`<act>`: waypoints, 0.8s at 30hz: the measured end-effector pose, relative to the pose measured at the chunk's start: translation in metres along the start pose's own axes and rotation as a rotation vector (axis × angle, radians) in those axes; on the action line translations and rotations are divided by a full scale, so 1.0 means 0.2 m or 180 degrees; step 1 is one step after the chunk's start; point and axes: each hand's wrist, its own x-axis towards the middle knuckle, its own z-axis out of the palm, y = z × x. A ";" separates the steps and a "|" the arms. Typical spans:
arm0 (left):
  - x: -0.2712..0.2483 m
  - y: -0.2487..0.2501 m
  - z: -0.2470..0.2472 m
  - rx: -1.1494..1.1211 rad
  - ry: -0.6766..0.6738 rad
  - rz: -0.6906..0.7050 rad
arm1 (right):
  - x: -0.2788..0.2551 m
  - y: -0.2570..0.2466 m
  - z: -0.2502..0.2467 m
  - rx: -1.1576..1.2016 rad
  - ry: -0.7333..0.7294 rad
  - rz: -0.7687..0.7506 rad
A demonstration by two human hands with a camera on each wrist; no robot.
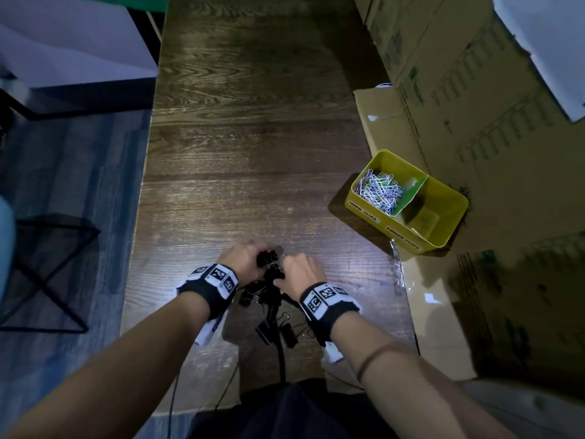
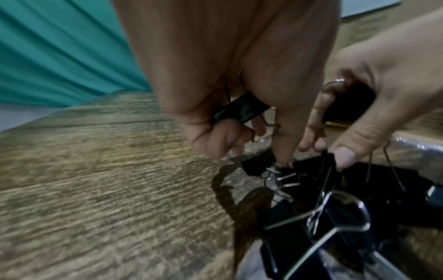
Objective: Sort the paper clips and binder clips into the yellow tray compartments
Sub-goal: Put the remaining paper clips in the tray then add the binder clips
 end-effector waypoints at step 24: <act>0.14 0.10 0.12 -0.0504 0.0134 -0.0133 | 0.03 0.30 -0.23 0.2370 0.0041 0.0558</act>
